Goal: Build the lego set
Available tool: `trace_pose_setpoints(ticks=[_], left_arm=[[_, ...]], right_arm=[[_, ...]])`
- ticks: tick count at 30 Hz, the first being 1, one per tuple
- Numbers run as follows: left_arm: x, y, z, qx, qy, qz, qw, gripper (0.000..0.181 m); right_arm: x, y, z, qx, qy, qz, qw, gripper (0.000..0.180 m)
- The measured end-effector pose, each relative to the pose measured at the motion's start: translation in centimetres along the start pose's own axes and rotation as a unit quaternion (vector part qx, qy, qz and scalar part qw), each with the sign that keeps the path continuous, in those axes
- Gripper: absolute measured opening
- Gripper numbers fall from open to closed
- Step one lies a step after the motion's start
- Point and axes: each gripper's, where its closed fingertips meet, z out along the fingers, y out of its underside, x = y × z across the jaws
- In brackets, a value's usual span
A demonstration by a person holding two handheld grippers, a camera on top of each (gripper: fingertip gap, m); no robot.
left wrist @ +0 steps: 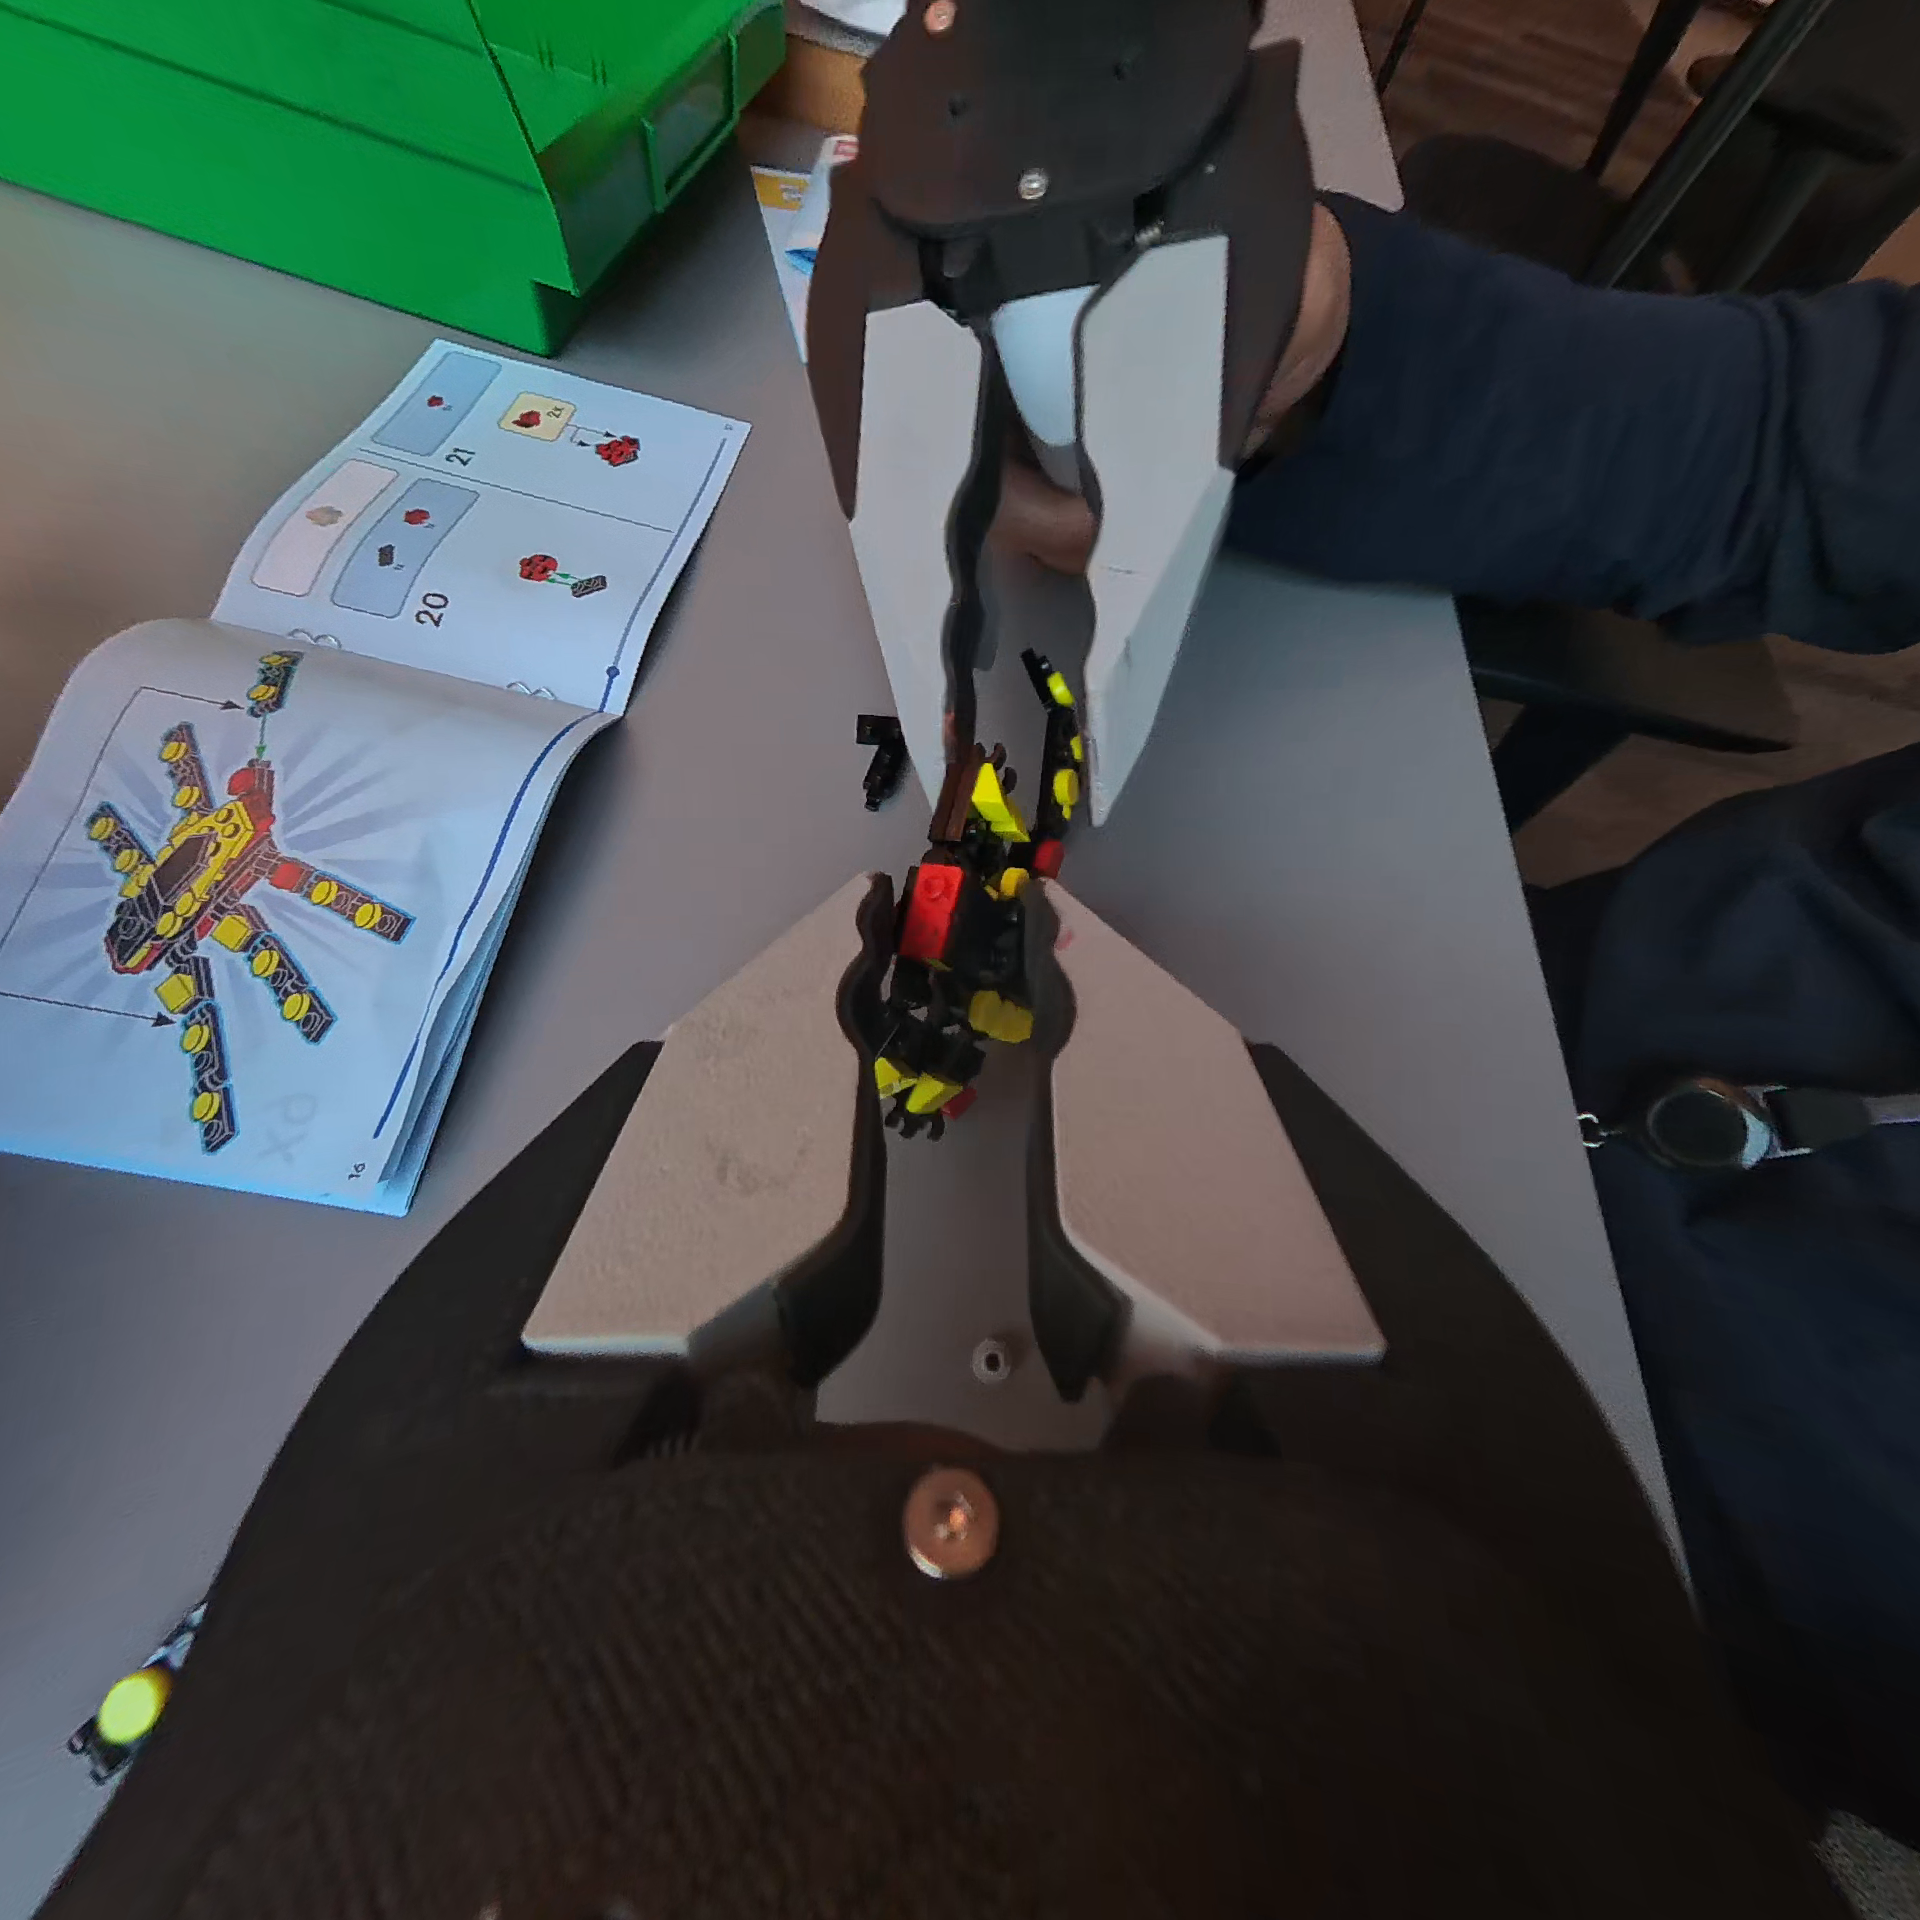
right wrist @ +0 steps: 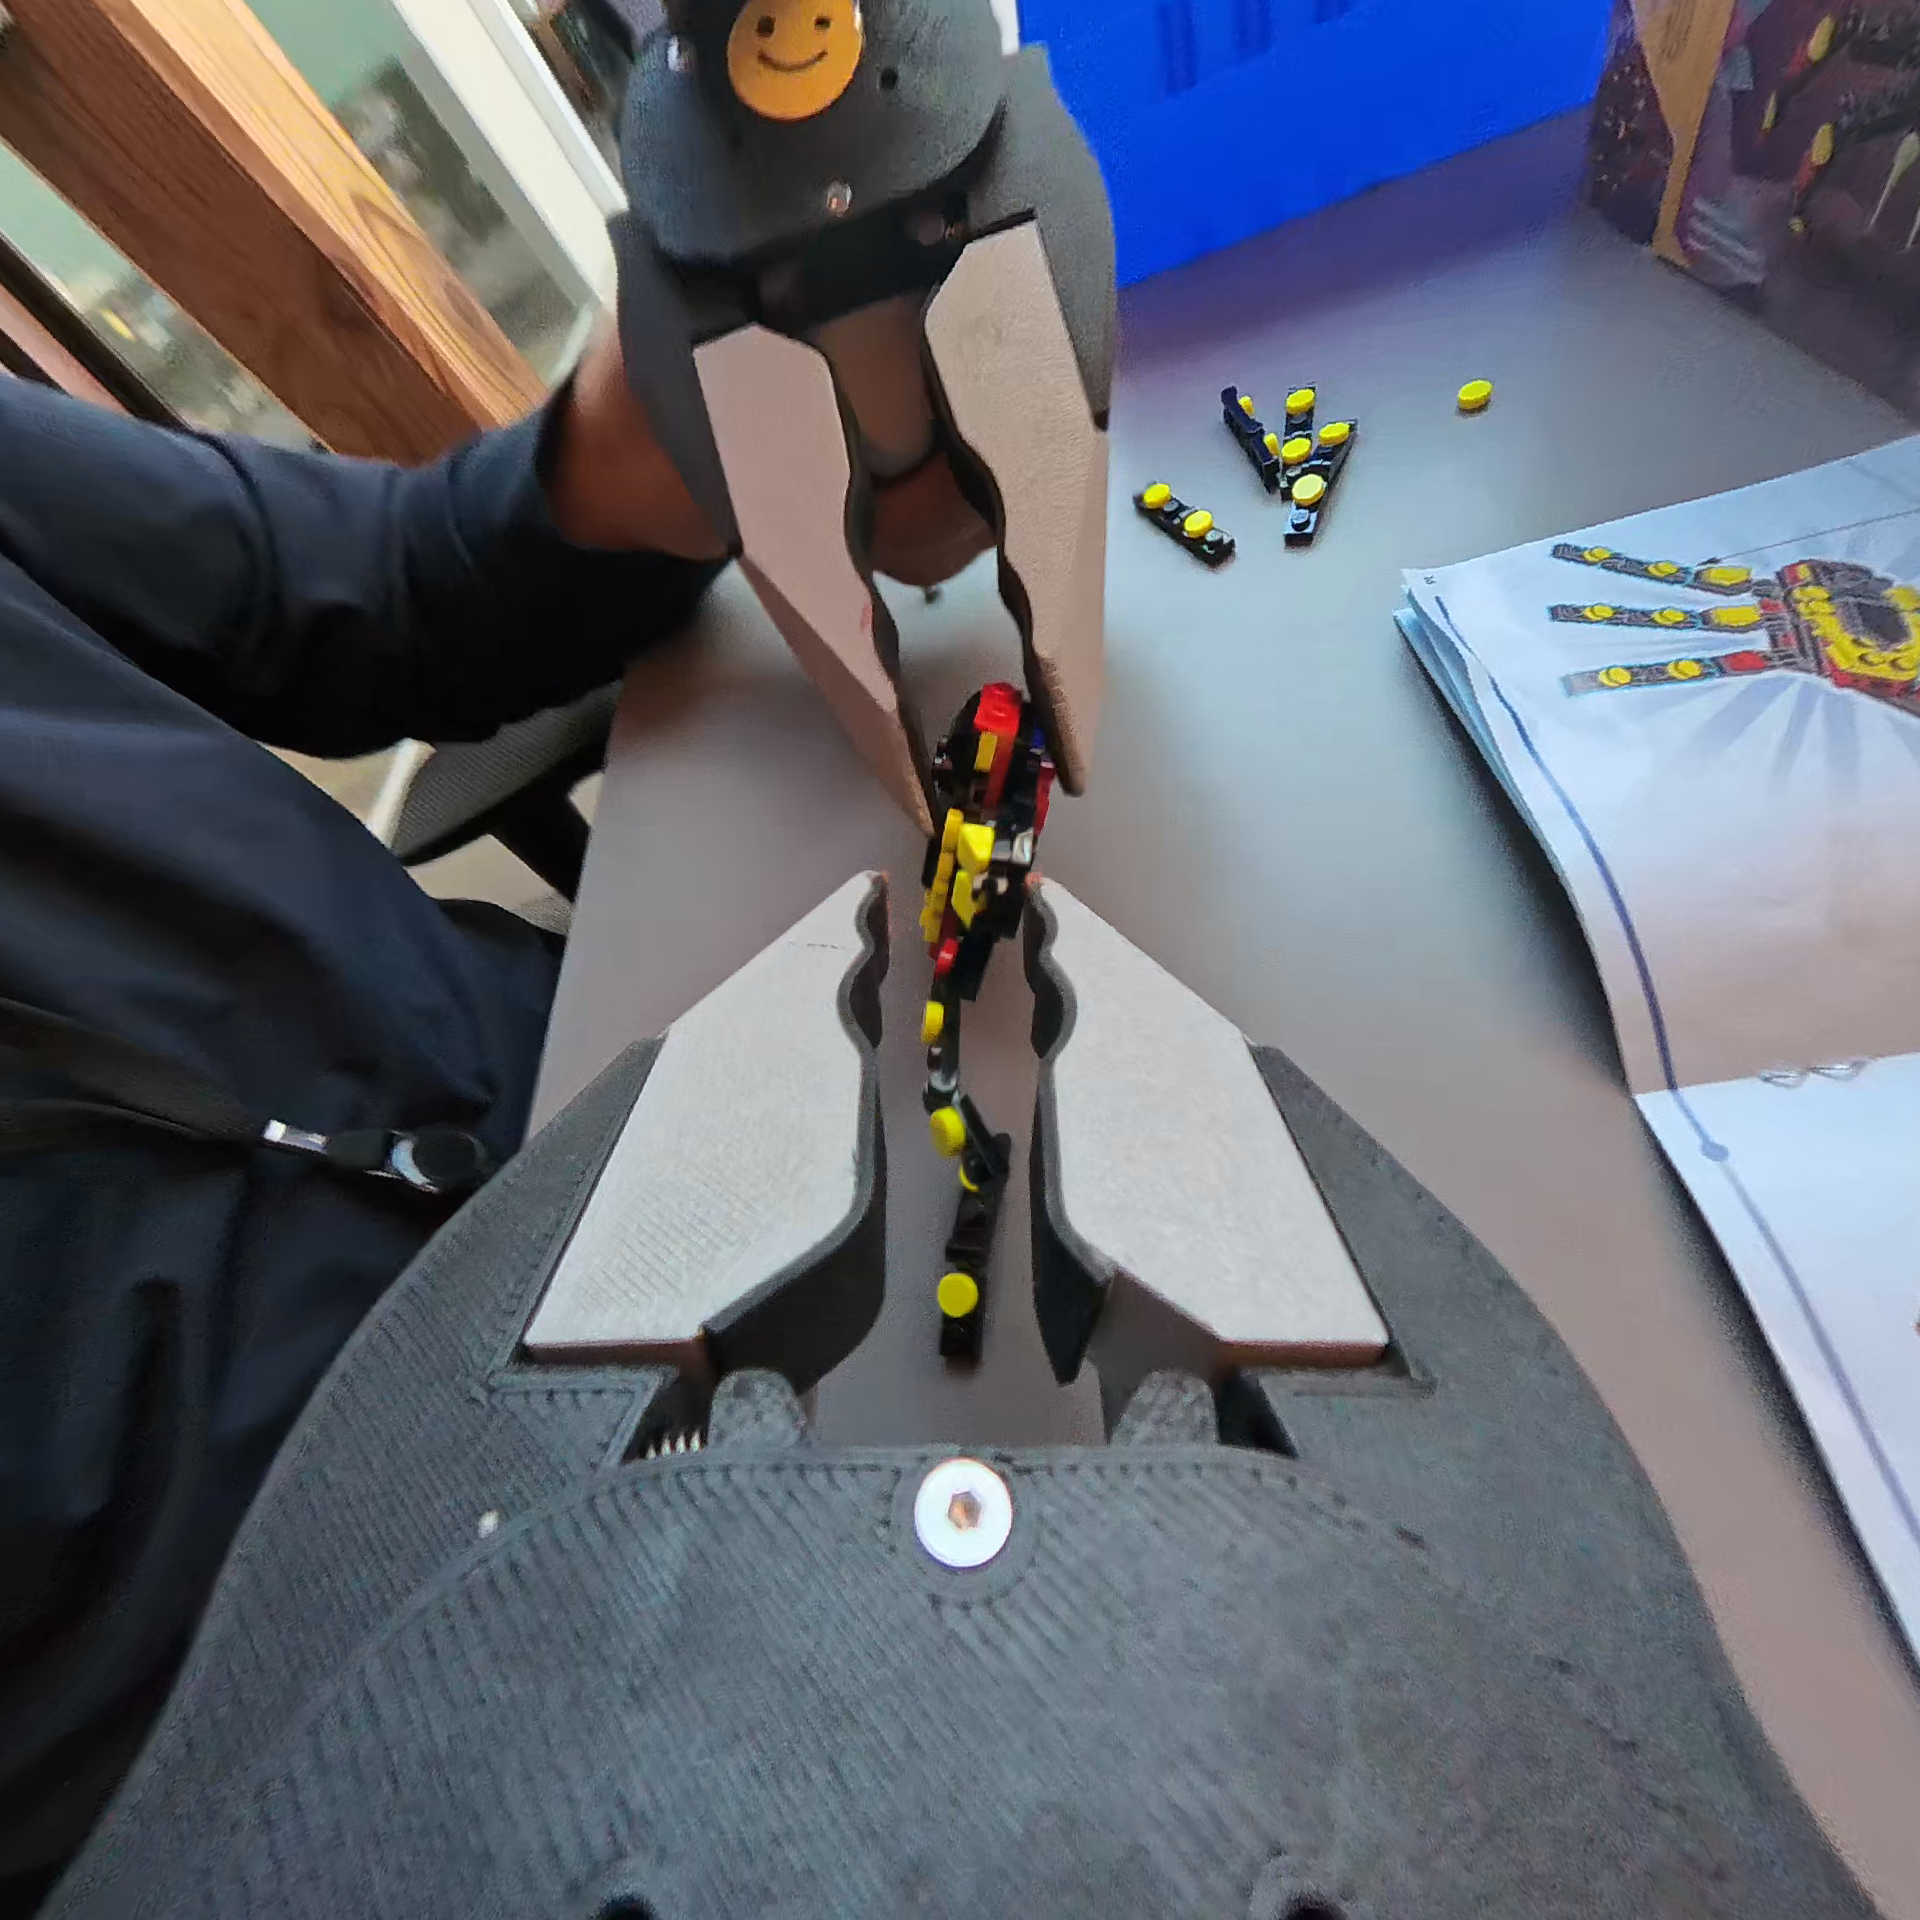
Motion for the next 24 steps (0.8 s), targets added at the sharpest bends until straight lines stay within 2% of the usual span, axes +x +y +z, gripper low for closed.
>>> trace_pose_setpoints(ticks=[3,6,8,11,24], left_arm=[[0.4,0.2,0.3,-0.008,0.005,0.008,1.0,0.022],[0.7,0.3,0.5,-0.011,0.009,0.011,1.0,0.021],[0.8,0.2,0.5,-0.01,0.012,0.009,1.0,0.021],[0.4,0.4,0.5,-0.013,0.005,0.004,1.0,0.022],[0.8,0.5,0.4,-0.014,0.023,-0.005,1.0,0.021]], right_arm=[[0.3,-0.6,-0.2,0.023,-0.018,0.043,0.999,0.017],[0.8,-0.2,-0.3,0.015,-0.002,0.037,0.999,0.0],[0.9,0.2,-0.3,0.001,0.012,0.018,1.0,0.0],[0.7,0.4,-0.3,-0.006,0.006,0.014,1.0,0.014],[0.3,0.4,-0.2,-0.008,-0.01,0.019,1.0,0.006]])
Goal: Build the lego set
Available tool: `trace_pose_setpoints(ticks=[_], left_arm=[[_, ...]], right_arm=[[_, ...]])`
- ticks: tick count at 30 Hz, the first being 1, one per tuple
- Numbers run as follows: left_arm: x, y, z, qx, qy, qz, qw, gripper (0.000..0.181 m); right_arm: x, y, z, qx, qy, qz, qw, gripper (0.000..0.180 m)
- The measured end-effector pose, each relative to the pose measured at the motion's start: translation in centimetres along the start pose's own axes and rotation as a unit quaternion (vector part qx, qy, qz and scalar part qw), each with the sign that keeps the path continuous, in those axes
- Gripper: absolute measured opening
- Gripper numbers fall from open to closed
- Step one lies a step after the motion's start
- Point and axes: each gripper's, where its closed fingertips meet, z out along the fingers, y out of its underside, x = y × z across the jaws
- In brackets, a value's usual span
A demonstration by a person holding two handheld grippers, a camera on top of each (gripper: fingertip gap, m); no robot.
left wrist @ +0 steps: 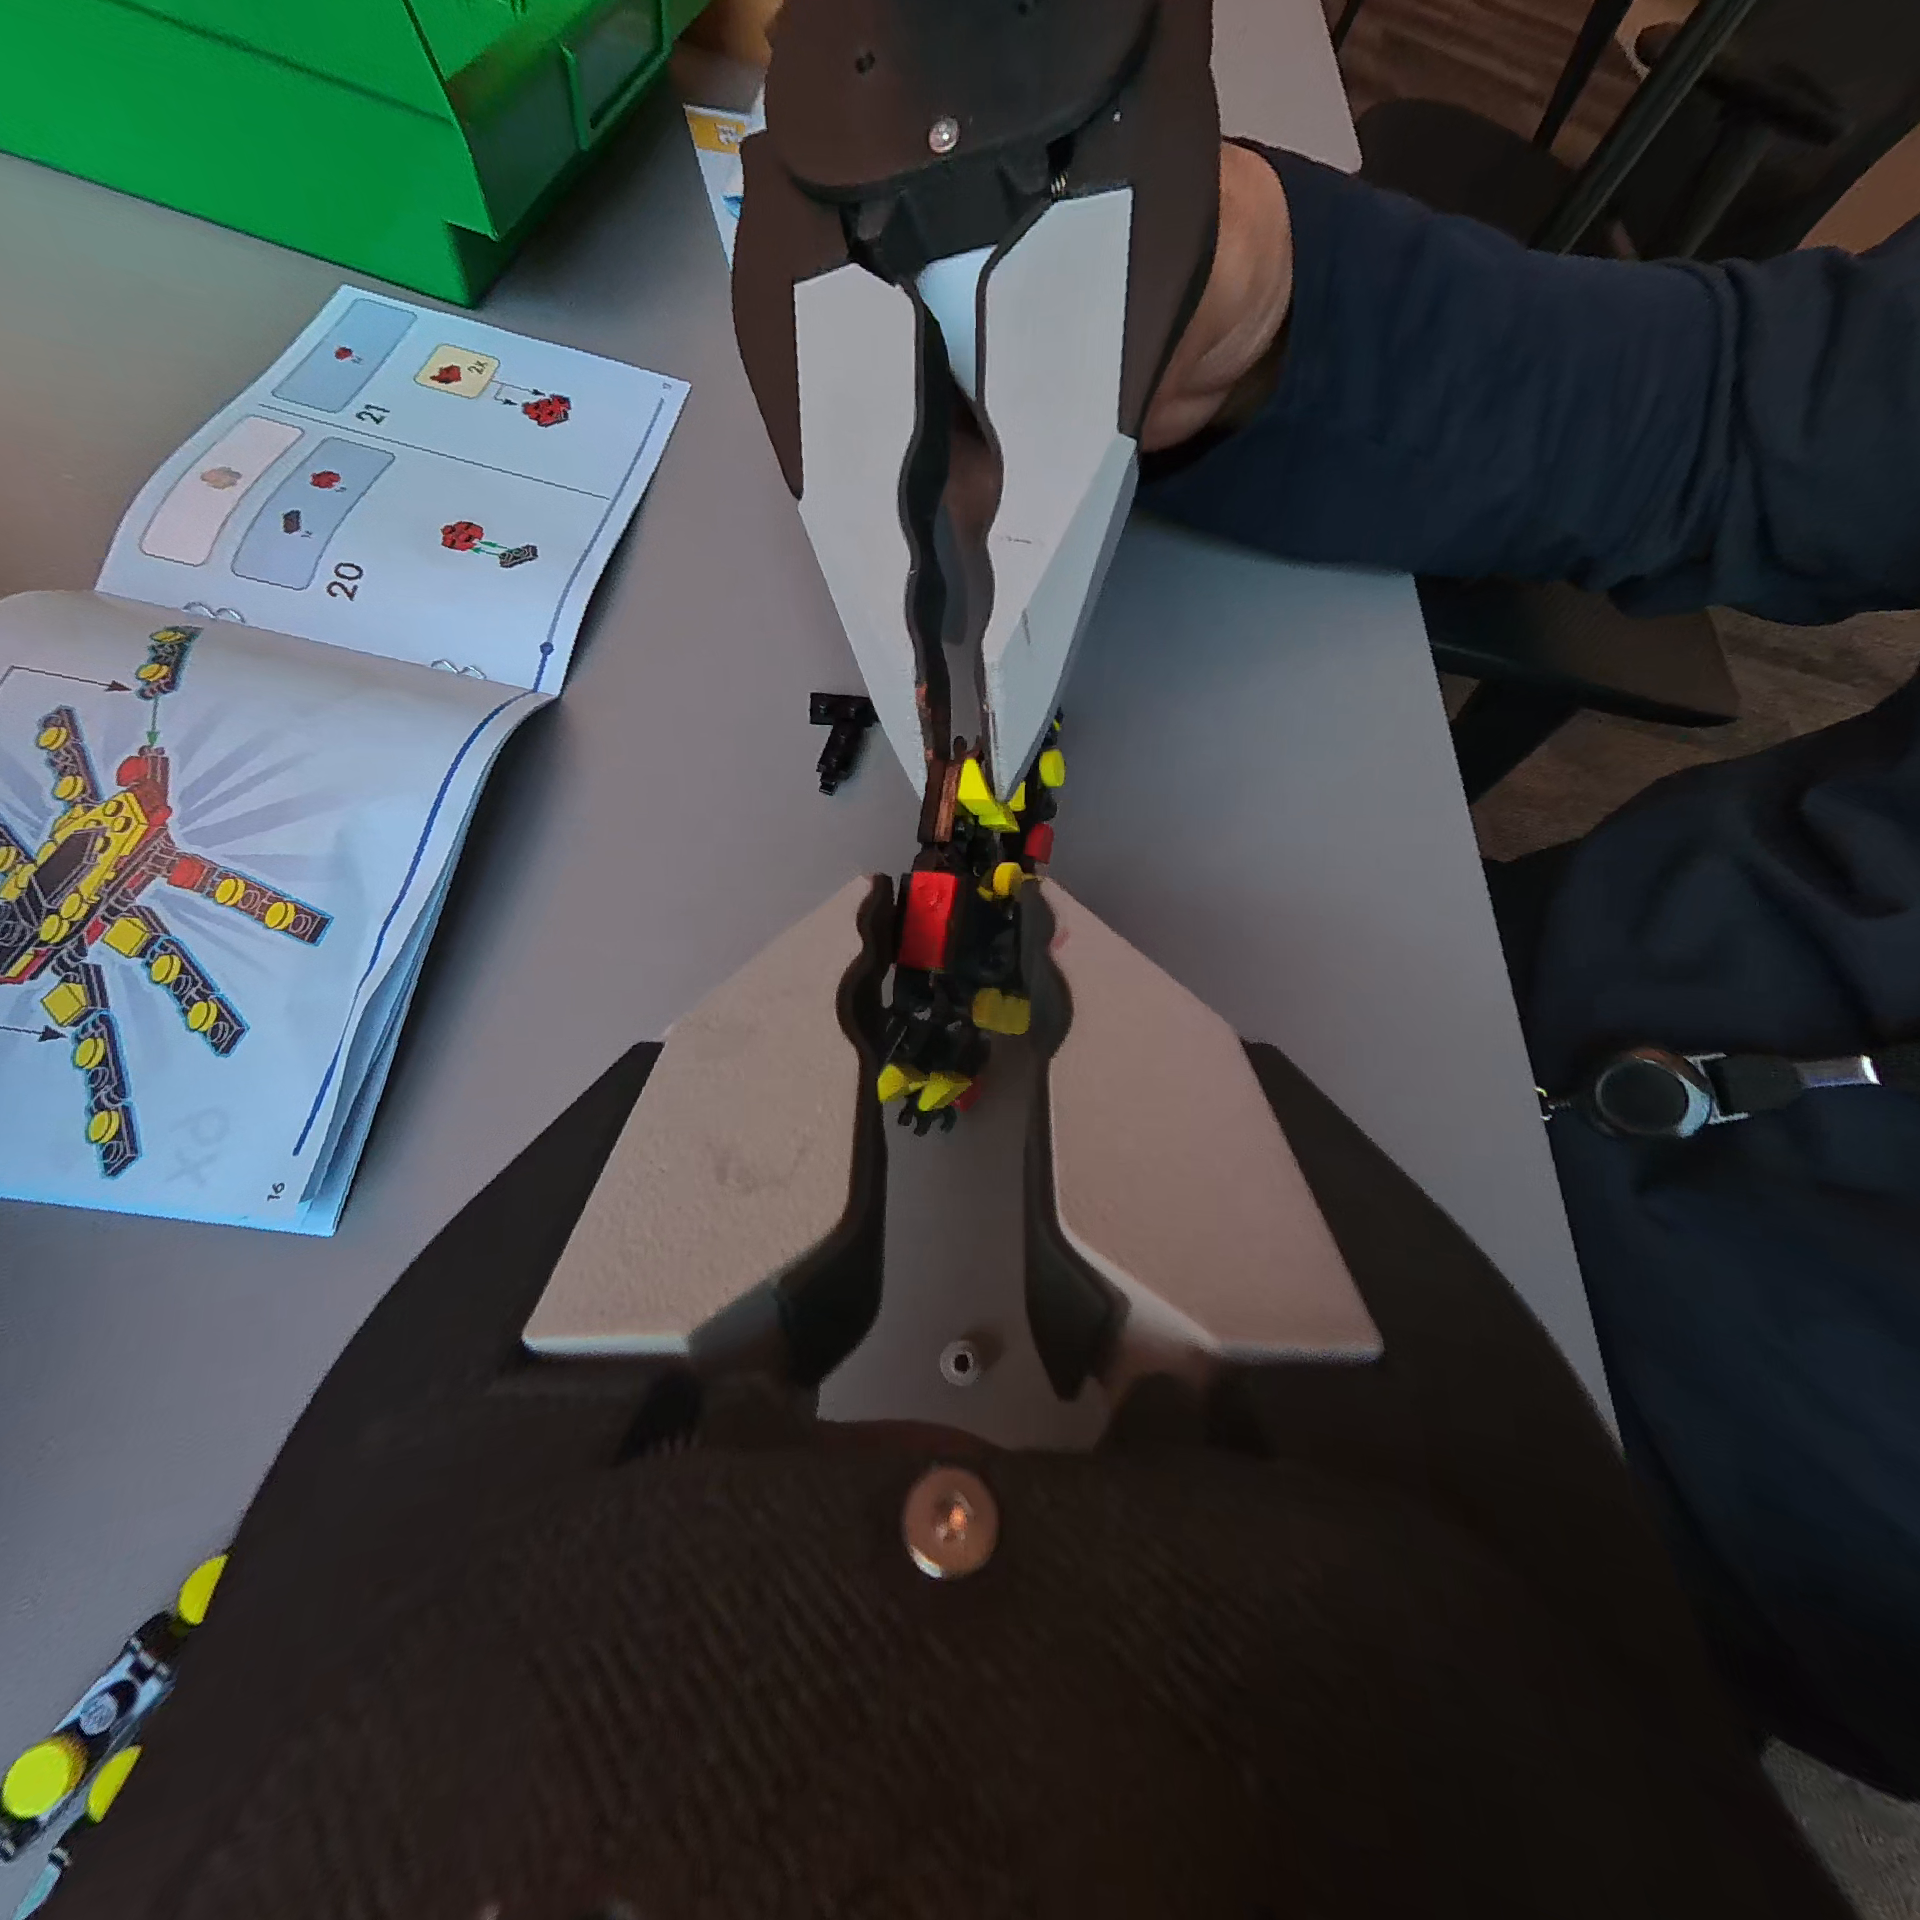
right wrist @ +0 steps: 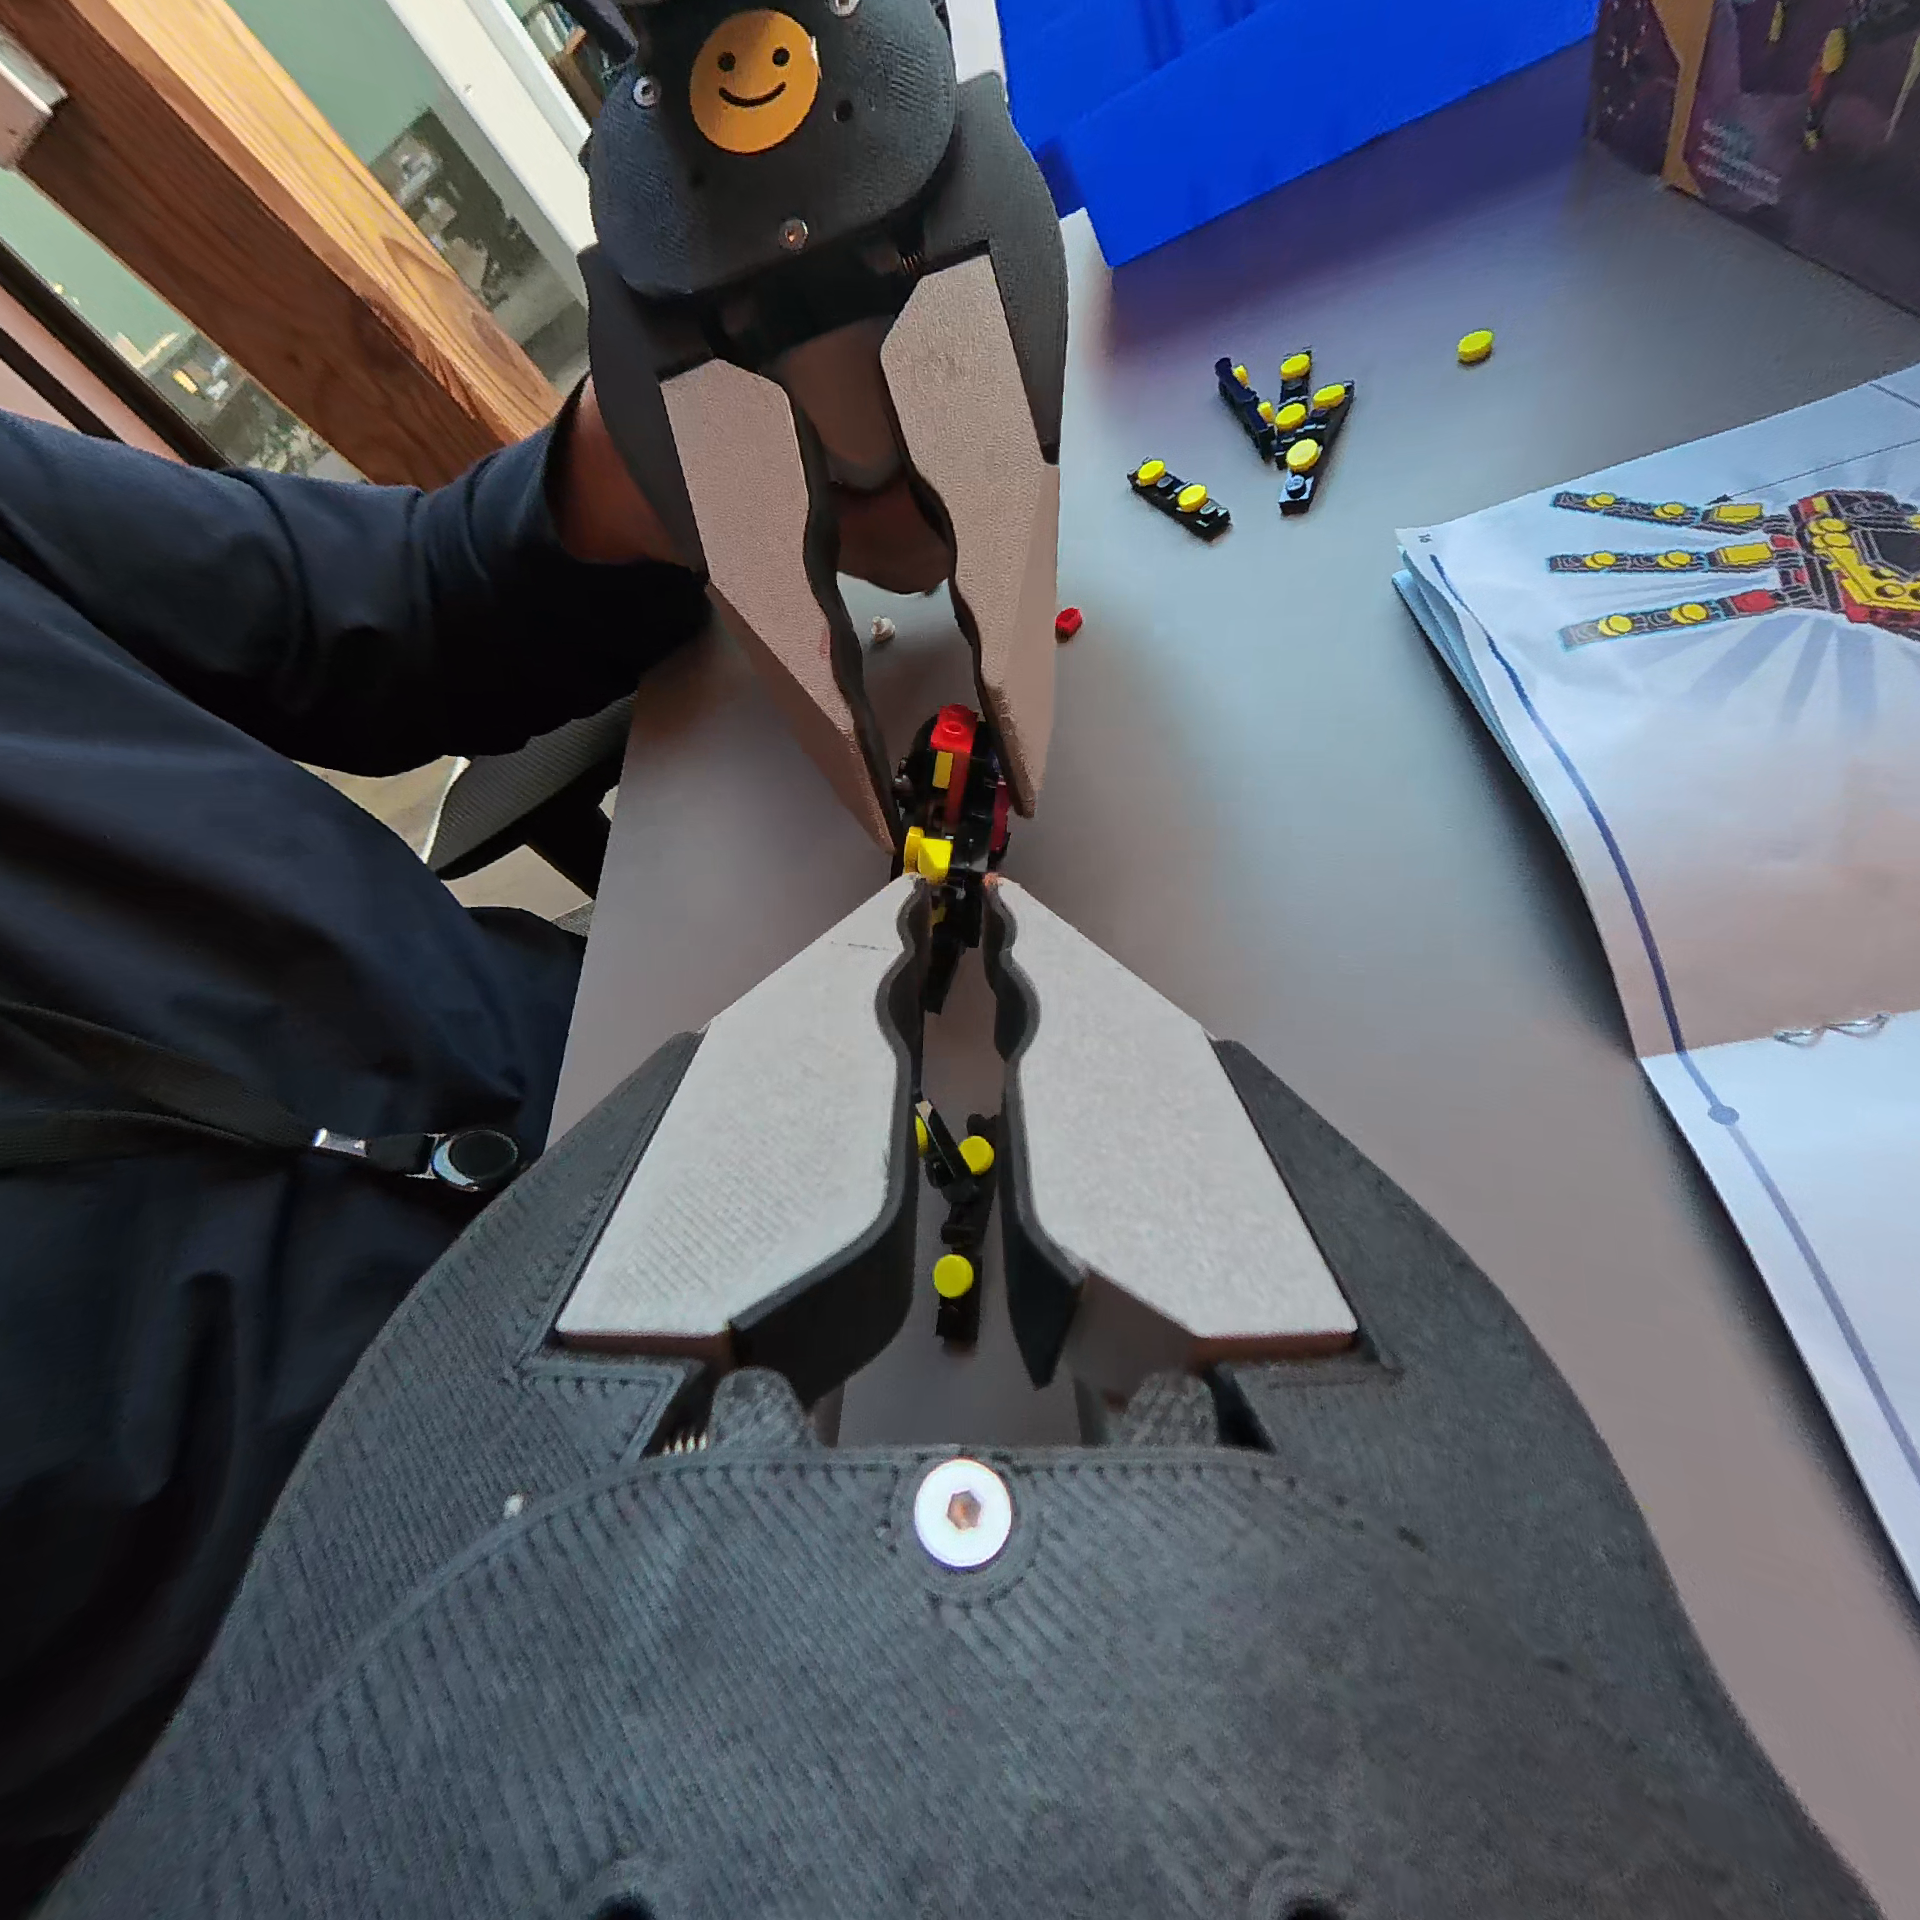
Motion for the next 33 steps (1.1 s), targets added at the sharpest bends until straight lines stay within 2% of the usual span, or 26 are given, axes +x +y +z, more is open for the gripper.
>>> trace_pose_setpoints(ticks=[19,23,28,33], left_arm=[[0.0,0.0,0.2,-0.001,0.003,-0.011,1.0,0.02],[-0.2,0.0,0.0,0.001,-0.002,-0.013,1.0,0.02],[-0.2,-0.1,0.1,0.004,-0.002,-0.012,1.0,0.02],[-0.3,0.0,0.2,-0.001,-0.005,-0.007,1.0,0.02]], right_arm=[[0.2,-0.7,-0.2,0.031,-0.022,0.038,0.999,0.007],[0.1,-0.2,-0.3,0.019,-0.026,0.037,0.999,0.019],[0.5,0.6,0.3,-0.015,0.011,-0.001,1.0,0.008],[0.5,1.0,0.4,-0.027,0.016,-0.009,0.999,0.008]])
